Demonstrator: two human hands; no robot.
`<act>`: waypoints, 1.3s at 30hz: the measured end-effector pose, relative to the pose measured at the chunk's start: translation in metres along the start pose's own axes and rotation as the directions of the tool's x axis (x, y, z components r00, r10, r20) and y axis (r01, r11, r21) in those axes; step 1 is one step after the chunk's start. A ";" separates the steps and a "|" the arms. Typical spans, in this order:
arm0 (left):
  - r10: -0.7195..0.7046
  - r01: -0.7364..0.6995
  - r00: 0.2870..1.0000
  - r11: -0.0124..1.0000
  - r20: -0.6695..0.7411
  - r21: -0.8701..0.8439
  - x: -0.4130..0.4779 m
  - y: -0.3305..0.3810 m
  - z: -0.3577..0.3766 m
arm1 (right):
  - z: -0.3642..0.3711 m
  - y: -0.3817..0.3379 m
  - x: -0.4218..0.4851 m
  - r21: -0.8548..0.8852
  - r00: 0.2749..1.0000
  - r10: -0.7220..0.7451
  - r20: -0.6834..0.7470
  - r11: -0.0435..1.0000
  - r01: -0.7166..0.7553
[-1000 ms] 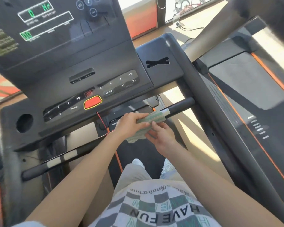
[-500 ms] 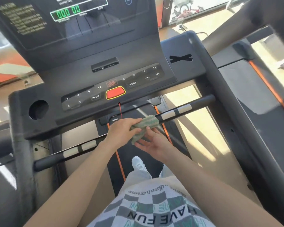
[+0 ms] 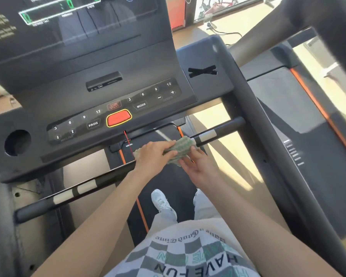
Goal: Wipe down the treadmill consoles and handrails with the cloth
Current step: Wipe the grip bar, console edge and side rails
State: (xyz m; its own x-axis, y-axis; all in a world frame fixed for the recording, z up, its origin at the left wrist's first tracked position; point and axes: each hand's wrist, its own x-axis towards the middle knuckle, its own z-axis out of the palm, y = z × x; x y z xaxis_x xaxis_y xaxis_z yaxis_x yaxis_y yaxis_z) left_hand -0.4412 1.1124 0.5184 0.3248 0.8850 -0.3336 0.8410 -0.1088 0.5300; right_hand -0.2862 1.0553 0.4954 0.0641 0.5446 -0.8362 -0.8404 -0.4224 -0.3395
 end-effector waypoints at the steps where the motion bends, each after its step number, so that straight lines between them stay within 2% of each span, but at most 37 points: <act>1: 0.015 -0.015 1.000 1.000 0.007 -0.012 0.006 0.011 0.005 | -0.004 -0.008 0.002 0.003 1.000 -0.023 -0.013 1.000 0.023; 9: 0.120 -0.116 0.985 0.993 0.124 -0.037 0.062 0.093 0.037 | -0.035 -0.081 0.008 -0.016 0.965 -0.212 -0.152 0.977 0.212; 13: 0.159 -0.152 0.974 0.987 0.160 -0.053 0.081 0.117 0.049 | -0.037 -0.095 -0.004 -0.054 0.892 -0.371 -0.260 0.927 0.370; 15: 0.172 -0.163 0.967 0.985 0.189 -0.062 0.087 0.121 0.052 | -0.039 -0.098 -0.007 -0.156 0.826 -0.494 -0.271 0.870 0.468; 18: 0.201 -0.173 0.961 0.973 0.188 -0.153 0.087 0.119 0.047 | -0.044 -0.102 -0.013 -0.426 0.690 -0.706 -0.156 0.679 0.598; 20: 0.222 -0.198 0.971 0.954 0.087 -0.226 0.080 0.110 0.040 | -0.044 -0.105 -0.018 -0.534 0.612 -0.790 -0.041 0.535 0.654; 21: 0.241 -0.228 0.970 0.947 0.031 -0.225 0.075 0.104 0.038 | -0.046 -0.107 -0.018 -0.604 0.560 -0.827 0.045 0.425 0.675; 22: 0.263 -0.258 0.965 0.946 0.003 -0.198 0.069 0.098 0.037 | -0.048 -0.109 -0.017 -0.677 0.496 -0.851 0.174 0.262 0.687; 23: 0.281 -0.277 0.960 0.948 0.005 -0.157 0.064 0.092 0.037 | -0.051 -0.110 -0.012 -0.740 0.426 -0.836 0.345 0.037 0.671; 24: 0.298 -0.295 0.955 0.949 0.012 -0.110 0.059 0.088 0.038 | -0.056 -0.110 -0.005 -0.753 0.392 -0.764 0.512 -0.181 0.632; 25: 0.310 -0.310 0.951 0.949 0.005 -0.064 0.054 0.083 0.041 | -0.059 -0.111 0.001 -0.740 0.403 -0.665 0.628 -0.350 0.575; 27: 0.324 -0.324 0.945 0.946 -0.050 -0.002 0.049 0.077 0.043 | -0.062 -0.112 0.010 -0.703 0.458 -0.533 0.712 -0.534 0.470; 29: 0.347 -0.345 0.930 0.938 -0.124 0.039 0.044 0.071 0.043 | -0.060 -0.113 0.012 -0.662 0.435 -0.504 0.746 -0.625 0.414; 33: 0.356 -0.348 0.885 0.934 -0.299 0.083 0.026 0.047 0.044 | -0.049 -0.099 0.010 -0.538 0.329 -0.427 0.842 -0.695 0.476; 39: 0.305 -0.280 0.871 0.952 -0.386 0.121 -0.013 0.002 0.028 | -0.018 -0.056 0.011 -0.419 0.323 -0.272 0.906 -0.681 0.601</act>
State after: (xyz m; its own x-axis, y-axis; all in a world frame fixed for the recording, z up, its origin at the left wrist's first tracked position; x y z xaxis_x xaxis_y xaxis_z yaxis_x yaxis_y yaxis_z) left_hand -0.4317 1.0877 0.5018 0.3721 0.9122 0.1717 0.7625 -0.4058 0.5039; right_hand -0.2287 1.0725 0.4973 -0.2380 0.9477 0.2128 0.8361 0.3114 -0.4515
